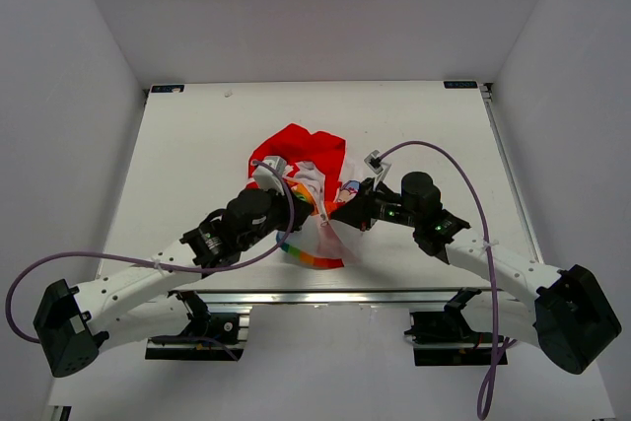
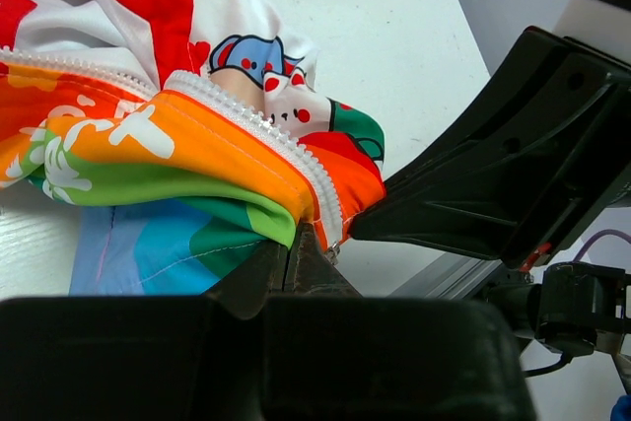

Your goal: Zip up the jacket

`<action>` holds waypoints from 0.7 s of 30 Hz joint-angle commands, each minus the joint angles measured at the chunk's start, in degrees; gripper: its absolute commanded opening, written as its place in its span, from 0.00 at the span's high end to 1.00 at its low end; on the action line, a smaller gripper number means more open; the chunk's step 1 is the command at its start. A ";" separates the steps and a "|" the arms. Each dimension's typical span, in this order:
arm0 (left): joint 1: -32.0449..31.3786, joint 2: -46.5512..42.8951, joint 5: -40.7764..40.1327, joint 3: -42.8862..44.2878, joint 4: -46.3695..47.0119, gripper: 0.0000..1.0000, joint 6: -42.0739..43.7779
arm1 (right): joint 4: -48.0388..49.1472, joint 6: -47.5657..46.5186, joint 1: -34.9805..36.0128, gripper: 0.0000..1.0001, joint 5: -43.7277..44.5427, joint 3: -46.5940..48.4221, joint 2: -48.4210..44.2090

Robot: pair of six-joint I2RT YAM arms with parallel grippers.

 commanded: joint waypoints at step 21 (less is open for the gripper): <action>0.26 -1.45 -1.19 -0.95 1.65 1.00 0.38 | 0.98 2.69 -0.60 1.00 1.53 0.86 -2.34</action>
